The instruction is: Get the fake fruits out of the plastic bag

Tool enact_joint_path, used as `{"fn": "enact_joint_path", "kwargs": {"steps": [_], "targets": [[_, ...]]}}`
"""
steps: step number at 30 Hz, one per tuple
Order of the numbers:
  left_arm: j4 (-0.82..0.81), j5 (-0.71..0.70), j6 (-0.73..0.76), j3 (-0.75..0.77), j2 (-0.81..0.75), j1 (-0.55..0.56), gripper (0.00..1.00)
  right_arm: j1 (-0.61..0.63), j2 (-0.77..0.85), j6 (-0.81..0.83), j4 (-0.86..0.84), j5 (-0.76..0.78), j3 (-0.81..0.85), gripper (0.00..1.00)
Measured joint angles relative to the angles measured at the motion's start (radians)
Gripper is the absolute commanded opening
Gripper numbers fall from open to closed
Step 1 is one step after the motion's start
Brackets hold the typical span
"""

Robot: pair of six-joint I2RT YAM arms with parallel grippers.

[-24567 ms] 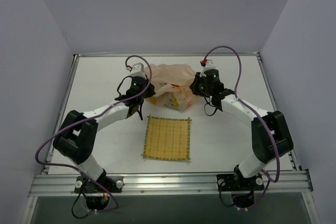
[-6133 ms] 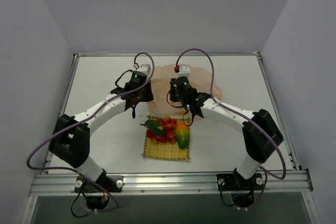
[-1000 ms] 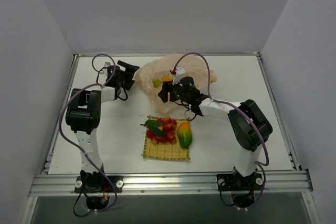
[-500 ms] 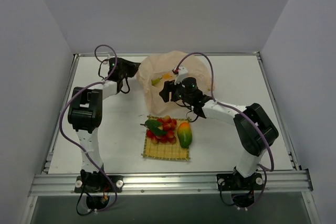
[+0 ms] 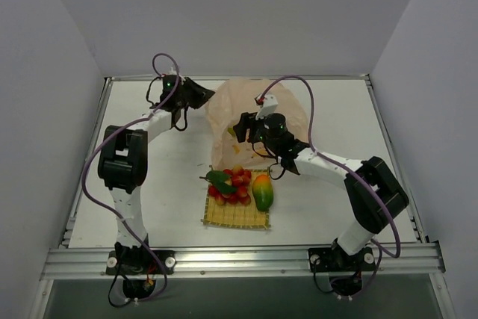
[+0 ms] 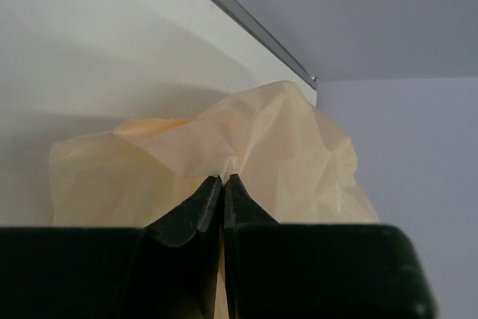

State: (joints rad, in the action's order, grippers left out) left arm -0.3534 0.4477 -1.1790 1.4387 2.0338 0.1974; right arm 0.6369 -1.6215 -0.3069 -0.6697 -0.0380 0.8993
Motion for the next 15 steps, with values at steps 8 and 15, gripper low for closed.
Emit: {"fn": "enact_joint_path", "kwargs": {"steps": [8,15], "targets": [[0.249,-0.047,0.194,0.118,-0.032,0.030,0.02,0.000,-0.034,0.000,0.032,0.058,0.005,0.66],[0.357,-0.117,0.305,0.196,-0.048,0.029,0.02,-0.006,-0.134,-0.027,0.075,0.130,0.050,0.81]]}}
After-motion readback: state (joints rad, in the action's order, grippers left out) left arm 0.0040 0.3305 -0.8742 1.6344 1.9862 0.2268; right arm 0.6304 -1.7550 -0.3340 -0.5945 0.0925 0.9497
